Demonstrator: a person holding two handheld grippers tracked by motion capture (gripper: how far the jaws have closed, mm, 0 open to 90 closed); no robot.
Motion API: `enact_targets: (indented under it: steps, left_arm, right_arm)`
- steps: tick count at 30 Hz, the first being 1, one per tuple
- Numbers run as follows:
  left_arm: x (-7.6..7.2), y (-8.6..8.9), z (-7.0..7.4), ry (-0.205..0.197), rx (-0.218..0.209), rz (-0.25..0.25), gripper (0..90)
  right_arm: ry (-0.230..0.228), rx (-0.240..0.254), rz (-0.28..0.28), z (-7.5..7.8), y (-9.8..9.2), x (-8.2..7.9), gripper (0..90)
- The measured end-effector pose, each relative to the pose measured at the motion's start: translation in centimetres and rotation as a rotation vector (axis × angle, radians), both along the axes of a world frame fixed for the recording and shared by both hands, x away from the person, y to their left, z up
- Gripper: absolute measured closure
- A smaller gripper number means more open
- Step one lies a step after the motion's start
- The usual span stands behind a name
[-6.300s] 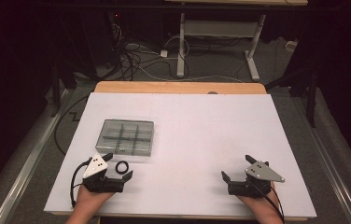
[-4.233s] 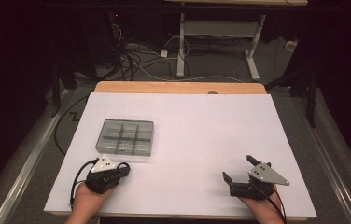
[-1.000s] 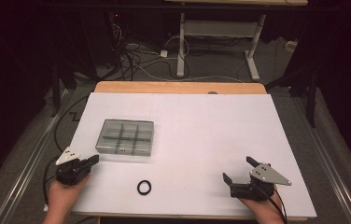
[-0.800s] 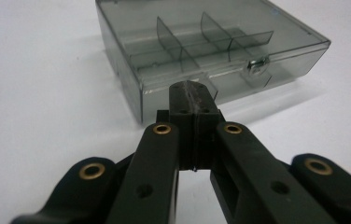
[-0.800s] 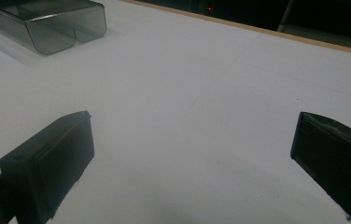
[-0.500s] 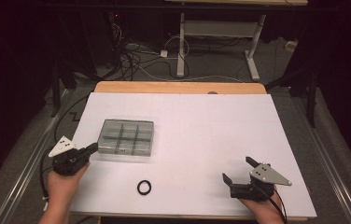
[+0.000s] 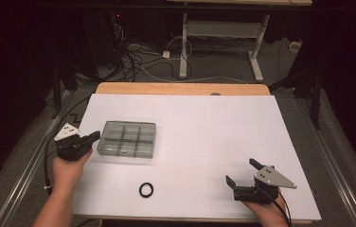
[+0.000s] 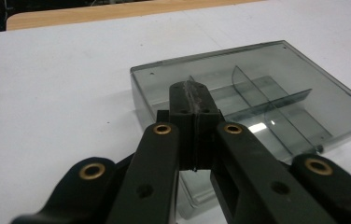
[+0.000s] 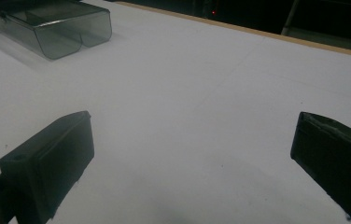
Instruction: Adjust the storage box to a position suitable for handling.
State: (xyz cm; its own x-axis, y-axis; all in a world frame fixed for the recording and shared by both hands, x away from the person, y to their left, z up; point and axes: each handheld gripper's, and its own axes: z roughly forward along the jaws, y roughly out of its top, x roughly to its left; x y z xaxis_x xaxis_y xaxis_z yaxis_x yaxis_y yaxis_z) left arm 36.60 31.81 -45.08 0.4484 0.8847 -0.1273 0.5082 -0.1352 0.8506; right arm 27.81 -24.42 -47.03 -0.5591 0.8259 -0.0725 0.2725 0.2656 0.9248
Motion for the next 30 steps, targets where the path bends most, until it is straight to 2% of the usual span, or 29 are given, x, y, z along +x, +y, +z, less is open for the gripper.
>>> enact_targets:
  steps: [6, 12, 15, 19, 24, 25, 30]
  left_arm:
    - [1.9, 0.4, -0.4, 0.025, 0.012, 0.015, 88.1]
    - [3.8, 0.8, -1.2, 0.062, 0.0, 0.044, 88.1]
    - [4.7, 0.9, -1.7, 0.077, 0.014, 0.057, 88.1]
    - [5.5, 1.3, -2.1, 0.094, -0.002, 0.061, 88.1]
    - [6.2, 1.4, -2.9, 0.123, 0.0, 0.054, 88.1]
    - [6.3, 1.4, -3.1, 0.131, 0.011, 0.052, 88.1]
    - [6.7, 1.3, -3.6, 0.148, -0.002, 0.045, 88.1]
  right_arm:
    - [0.004, 0.0, 0.0, -0.1, 0.0, 0.1, 0.0]
    - [0.001, 0.001, -0.002, 0.0, 0.0, 0.0, 0.0]
    - [0.0, 0.001, -0.002, 0.0, 0.0, 0.0, 0.0]
    - [-0.001, 0.002, -0.003, 0.0, 0.0, 0.0, 0.0]
    - [-0.004, -0.001, -0.003, 0.1, 0.0, 0.0, 0.0]
    - [-0.005, 0.0, -0.003, 0.1, 0.0, 0.0, 0.0]
    - [-0.003, -0.002, -0.004, 0.1, 0.0, 0.0, 0.0]
